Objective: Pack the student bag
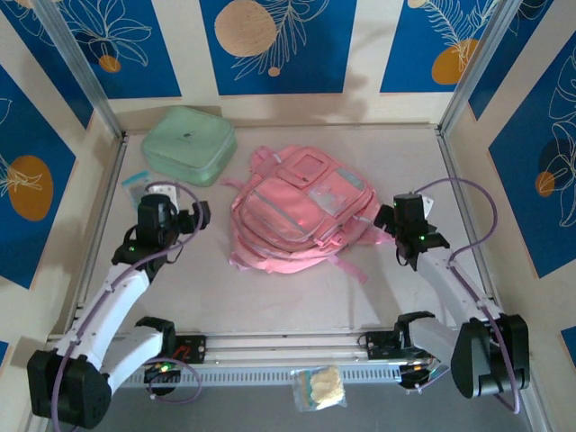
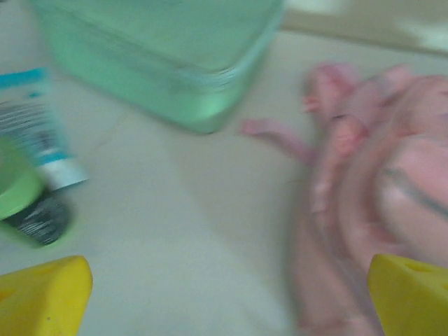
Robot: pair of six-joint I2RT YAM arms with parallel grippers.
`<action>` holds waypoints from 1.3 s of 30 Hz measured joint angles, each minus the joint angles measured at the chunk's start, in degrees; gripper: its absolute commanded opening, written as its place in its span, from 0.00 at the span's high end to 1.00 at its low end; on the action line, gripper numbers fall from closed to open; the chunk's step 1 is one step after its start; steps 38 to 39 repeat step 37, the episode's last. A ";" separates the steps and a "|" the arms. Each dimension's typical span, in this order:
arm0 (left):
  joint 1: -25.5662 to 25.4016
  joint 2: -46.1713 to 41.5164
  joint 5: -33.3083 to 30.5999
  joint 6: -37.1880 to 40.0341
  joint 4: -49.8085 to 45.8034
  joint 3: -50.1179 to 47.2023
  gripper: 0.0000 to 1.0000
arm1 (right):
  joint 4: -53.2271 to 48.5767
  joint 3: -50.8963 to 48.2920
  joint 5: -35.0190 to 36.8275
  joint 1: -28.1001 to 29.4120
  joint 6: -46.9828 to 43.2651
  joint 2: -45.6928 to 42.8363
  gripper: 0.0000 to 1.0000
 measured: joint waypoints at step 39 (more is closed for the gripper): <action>6.58 36.50 1.97 17.99 65.11 -15.34 0.01 | 59.34 -9.75 -30.36 -7.04 -21.18 26.99 0.01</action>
